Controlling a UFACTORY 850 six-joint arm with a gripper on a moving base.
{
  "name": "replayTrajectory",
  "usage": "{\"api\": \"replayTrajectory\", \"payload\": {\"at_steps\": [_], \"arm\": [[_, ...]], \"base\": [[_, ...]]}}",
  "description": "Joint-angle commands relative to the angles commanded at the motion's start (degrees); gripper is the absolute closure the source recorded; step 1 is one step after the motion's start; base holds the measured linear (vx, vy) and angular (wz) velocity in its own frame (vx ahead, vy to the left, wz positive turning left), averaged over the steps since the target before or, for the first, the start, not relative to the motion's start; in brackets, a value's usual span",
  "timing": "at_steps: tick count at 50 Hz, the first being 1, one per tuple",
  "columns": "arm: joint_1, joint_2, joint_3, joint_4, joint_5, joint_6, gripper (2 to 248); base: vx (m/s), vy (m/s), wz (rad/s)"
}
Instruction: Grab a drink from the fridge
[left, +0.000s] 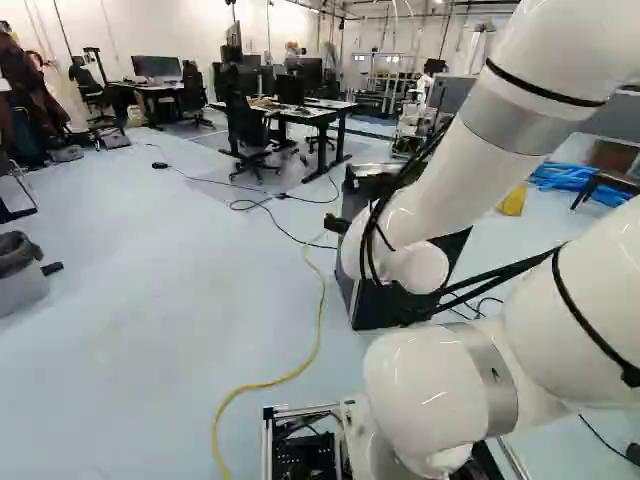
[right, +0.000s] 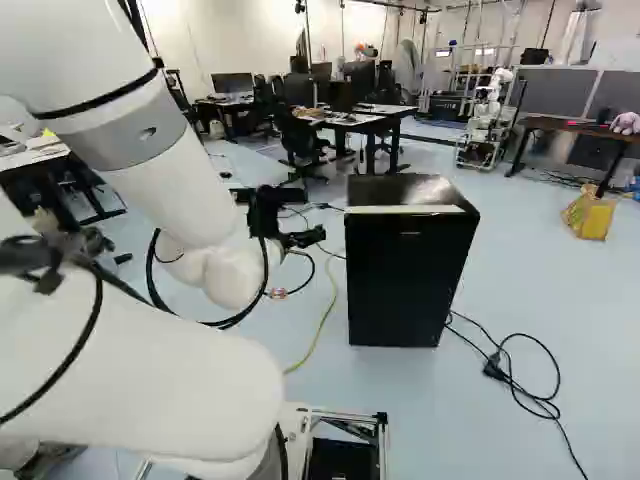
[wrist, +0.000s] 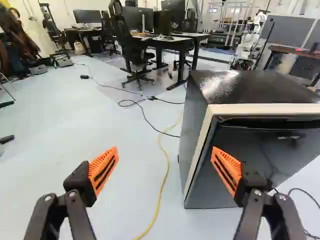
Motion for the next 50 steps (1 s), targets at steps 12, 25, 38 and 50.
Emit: {"api": "replayTrajectory", "payload": {"at_steps": [12, 25, 38, 50], "arm": [[0.00, 0.00, 0.00, 0.00, 0.00, 0.00, 3], [0.00, 0.00, 0.00, 0.00, 0.00, 0.00, 3], [0.00, 0.00, 0.00, 0.00, 0.00, 0.00, 3], [0.00, 0.00, 0.00, 0.00, 0.00, 0.00, 3]], "base": [[0.000, 0.000, 0.000], [0.000, 0.000, 0.000], [0.000, 0.000, 0.000], [0.000, 0.000, 0.000]]}}
